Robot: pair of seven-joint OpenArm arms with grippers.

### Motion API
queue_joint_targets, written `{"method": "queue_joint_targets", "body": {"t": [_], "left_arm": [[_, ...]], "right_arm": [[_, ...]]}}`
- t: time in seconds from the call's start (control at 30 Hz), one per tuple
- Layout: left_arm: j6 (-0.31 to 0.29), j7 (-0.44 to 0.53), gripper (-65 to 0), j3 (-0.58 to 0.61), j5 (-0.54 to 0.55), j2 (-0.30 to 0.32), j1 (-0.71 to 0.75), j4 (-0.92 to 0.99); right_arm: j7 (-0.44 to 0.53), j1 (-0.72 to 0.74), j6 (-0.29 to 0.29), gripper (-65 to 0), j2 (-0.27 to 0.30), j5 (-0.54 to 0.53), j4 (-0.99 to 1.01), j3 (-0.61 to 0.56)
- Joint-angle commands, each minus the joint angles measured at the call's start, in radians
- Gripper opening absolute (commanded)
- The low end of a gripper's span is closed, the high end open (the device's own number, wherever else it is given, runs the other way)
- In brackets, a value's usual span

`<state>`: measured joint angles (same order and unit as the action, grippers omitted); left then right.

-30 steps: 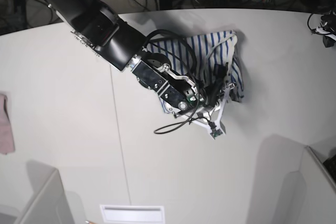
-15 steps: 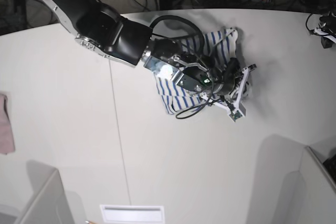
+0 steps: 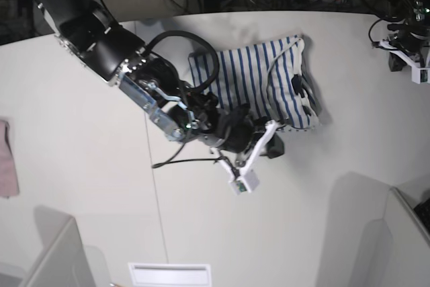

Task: Fold the T-shirt properly
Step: 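Press and tuck the folded bundle with the right gripper, then release the bundle and raise both grippers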

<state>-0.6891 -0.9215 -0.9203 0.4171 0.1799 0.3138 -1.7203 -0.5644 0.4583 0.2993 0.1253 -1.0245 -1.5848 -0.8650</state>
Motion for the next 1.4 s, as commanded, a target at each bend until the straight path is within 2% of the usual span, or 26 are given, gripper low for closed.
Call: {"method": "queue_joint_targets", "body": {"t": [0.0,0.1,0.2,0.33,0.4,0.5,0.57,0.67,0.8,0.93,1.07,1.2,1.27,1.37], "left_arm": [[-0.009,0.018,-65.0,0.019,0.01,0.007,0.005,-0.057],[-0.009,0.017,-65.0,0.076,0.01,-0.05,0.012,-0.162],[-0.009,-0.049,-65.0,0.091,0.026,-0.079,0.011,-0.212],[-0.009,-0.127,-63.7,0.088,0.168,-0.084,0.015,-0.214],[-0.009,-0.132,-45.9,0.088,0.239,-0.089,0.021,-0.212],[-0.009,-0.158,-14.2,0.096,0.354,-0.099,0.038,-0.2],[-0.009,-0.173,0.0,0.099,0.428,-0.101,0.041,-0.197],[-0.009,-0.19,0.0,0.114,0.487,-0.112,0.037,-0.191],[-0.009,-0.186,0.0,0.188,0.463,-0.121,0.009,-0.177],[-0.007,-0.186,0.0,0.241,0.464,-0.135,-0.049,-0.077],[0.098,-0.186,0.0,0.249,0.463,-0.135,-0.097,0.065],[0.105,-0.186,0.0,0.251,0.463,-0.133,-0.137,0.141],[0.107,-0.186,0.0,0.283,0.429,-0.133,-0.15,0.162],[0.107,-0.184,0.0,0.327,0.316,-0.132,-0.158,0.173]], "right_arm": [[-0.015,-0.003,-0.013,-65.0,0.004,-0.012,-0.044,0.043],[-0.073,-0.092,-0.013,-65.0,0.075,-0.012,-0.098,0.172],[-0.085,-0.169,-0.016,-65.0,0.127,-0.01,-0.121,0.25],[-0.081,-0.246,-0.018,-65.0,0.216,-0.01,-0.176,0.26],[-0.079,-0.27,-0.018,-65.0,0.248,-0.01,-0.199,0.261],[-0.079,-0.298,-0.018,-65.0,0.274,-0.01,-0.213,0.261],[-0.079,-0.309,-0.018,-65.0,0.276,-0.01,-0.213,0.261],[-0.079,-0.319,-0.018,-65.0,0.276,-0.01,-0.213,0.26],[-0.079,-0.319,-0.018,-65.0,0.274,-0.01,-0.213,0.261],[-0.079,-0.321,-0.018,-65.0,0.273,-0.01,-0.213,0.261],[-0.078,-0.338,-0.018,-65.0,0.274,-0.01,-0.219,0.27],[-0.078,-0.393,-0.018,-65.0,0.274,-0.01,-0.236,0.355],[-0.078,-0.415,-0.019,-65.0,0.274,-0.01,-0.242,0.389],[-0.079,-0.45,-0.019,-65.0,0.276,-0.01,-0.245,0.442]]}}
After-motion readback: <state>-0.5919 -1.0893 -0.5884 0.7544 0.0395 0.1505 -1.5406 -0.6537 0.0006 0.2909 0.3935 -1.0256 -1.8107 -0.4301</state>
